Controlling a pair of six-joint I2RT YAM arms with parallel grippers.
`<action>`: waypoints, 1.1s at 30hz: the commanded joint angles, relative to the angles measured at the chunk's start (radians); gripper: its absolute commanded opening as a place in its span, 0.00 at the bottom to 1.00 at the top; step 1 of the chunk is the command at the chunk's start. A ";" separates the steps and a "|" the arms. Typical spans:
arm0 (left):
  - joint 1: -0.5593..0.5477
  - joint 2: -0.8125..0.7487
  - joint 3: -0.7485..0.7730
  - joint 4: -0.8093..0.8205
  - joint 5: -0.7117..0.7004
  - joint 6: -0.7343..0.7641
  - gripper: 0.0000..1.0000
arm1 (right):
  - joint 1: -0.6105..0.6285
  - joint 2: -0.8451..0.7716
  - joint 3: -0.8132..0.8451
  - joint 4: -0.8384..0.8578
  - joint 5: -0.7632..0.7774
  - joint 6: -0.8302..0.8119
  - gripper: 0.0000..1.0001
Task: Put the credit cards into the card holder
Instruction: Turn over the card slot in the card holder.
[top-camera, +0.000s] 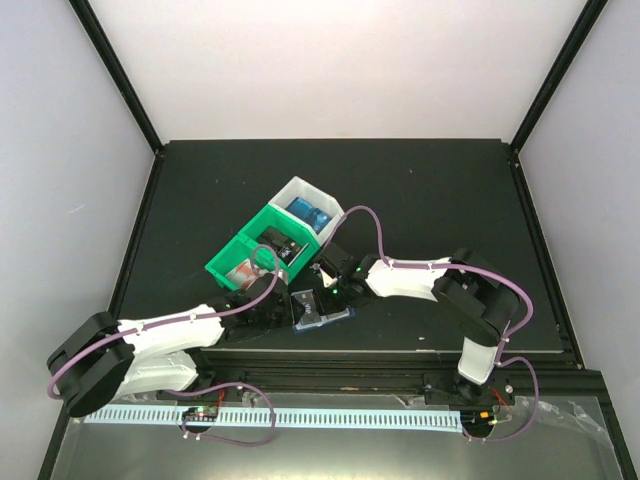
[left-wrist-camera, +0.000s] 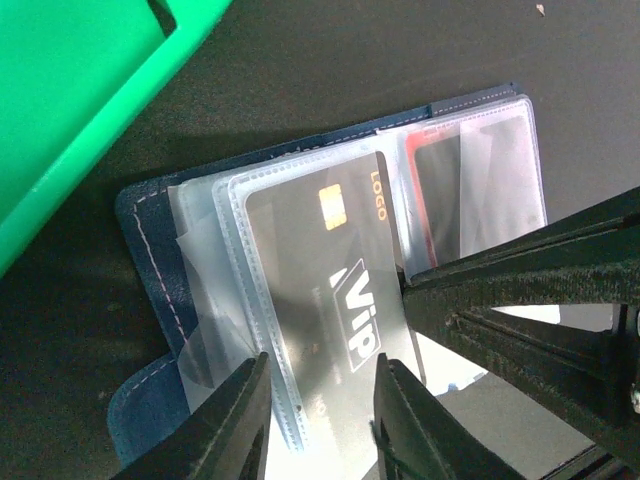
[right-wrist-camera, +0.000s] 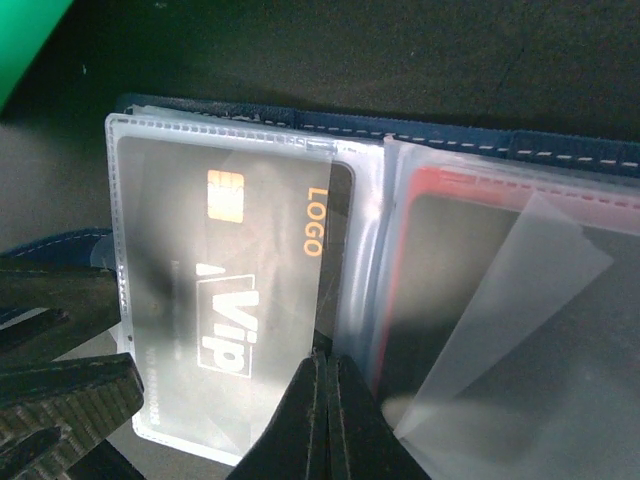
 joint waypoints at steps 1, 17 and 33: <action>0.006 0.007 0.001 0.033 0.012 0.000 0.28 | 0.007 0.053 -0.009 -0.031 0.064 0.007 0.01; 0.007 0.022 -0.001 0.053 0.030 0.004 0.24 | 0.007 0.052 -0.014 -0.025 0.061 0.010 0.01; 0.007 0.002 0.006 0.102 0.075 -0.062 0.18 | 0.006 0.018 -0.036 0.032 0.033 0.023 0.04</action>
